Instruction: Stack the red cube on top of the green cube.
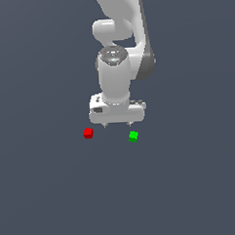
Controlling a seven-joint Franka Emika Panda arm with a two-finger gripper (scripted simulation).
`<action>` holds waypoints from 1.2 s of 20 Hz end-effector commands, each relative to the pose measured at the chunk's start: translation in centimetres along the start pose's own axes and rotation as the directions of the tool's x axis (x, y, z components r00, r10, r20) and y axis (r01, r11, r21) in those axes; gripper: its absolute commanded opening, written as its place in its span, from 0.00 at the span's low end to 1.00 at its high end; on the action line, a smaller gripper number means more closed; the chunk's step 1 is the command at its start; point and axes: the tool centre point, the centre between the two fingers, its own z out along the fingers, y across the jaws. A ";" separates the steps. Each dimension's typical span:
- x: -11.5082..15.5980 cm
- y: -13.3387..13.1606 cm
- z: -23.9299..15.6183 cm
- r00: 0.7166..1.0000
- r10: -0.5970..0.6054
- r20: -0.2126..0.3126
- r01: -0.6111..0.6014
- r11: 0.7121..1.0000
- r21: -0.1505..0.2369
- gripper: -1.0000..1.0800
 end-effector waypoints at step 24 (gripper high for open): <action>-6.2 14.8 9.8 0.996 0.086 0.016 -0.086 0.996 -0.006 0.96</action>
